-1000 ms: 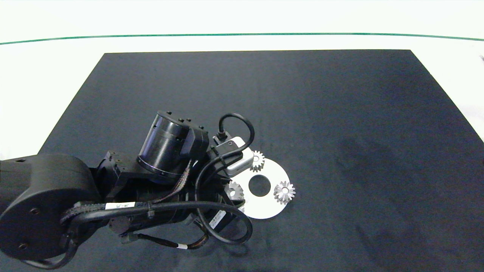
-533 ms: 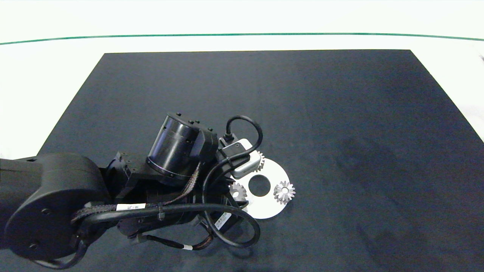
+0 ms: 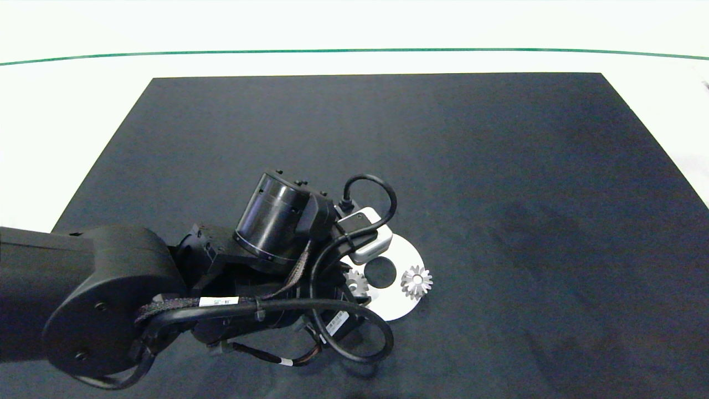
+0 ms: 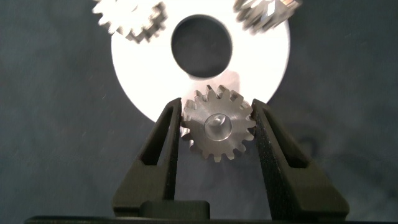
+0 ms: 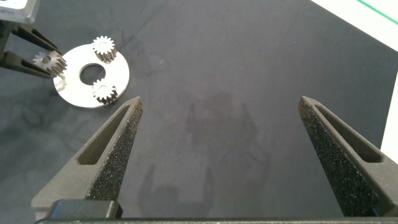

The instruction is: Install three planetary gears onto the carrier pins

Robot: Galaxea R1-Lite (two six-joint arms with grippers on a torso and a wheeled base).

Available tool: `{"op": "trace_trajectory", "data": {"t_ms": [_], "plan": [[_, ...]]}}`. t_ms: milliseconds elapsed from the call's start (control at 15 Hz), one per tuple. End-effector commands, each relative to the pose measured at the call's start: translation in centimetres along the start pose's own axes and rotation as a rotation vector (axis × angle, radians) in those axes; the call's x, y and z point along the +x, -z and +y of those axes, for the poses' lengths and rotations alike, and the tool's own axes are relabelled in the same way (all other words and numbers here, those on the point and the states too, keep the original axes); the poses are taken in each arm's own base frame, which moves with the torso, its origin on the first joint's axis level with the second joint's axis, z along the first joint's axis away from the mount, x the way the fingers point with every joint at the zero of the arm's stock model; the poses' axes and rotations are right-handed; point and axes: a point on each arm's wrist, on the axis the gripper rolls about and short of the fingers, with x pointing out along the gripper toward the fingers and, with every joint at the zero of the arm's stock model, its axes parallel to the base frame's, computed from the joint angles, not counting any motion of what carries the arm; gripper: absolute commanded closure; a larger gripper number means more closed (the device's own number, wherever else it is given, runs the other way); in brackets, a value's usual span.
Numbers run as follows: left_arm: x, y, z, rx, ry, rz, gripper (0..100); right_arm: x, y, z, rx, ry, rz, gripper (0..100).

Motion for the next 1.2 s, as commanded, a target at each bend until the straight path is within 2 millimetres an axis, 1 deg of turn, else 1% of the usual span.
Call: {"op": "trace_trajectory", "data": {"t_ms": [67,400,1200], "plan": [[0.56,-0.09,-0.09,0.004,0.003,0.008,81,-0.05,0.01,-0.02,-0.002,0.002,0.0,0],[0.87,0.02,-0.07,0.003,0.003,0.015,81,-0.05,0.01,-0.02,-0.002,0.002,0.0,0],[0.42,0.41,0.08,-0.009,-0.002,0.019,81,0.01,0.04,0.02,-0.011,0.001,0.002,0]]}}
